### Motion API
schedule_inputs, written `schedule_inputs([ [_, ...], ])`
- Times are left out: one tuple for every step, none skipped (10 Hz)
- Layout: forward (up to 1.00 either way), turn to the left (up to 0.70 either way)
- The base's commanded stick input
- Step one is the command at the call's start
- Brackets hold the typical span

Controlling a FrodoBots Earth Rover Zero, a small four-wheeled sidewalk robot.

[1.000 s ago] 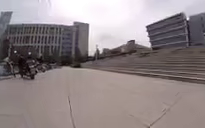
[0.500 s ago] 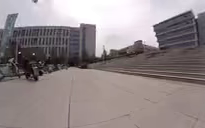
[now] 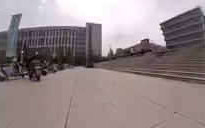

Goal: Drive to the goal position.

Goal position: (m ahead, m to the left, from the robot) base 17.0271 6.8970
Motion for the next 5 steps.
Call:
schedule_inputs([
  [0.7, 0.01],
  [0.7, 0.02],
  [0.7, 0.1],
  [0.7, 0.15],
  [0.7, 0.15],
])
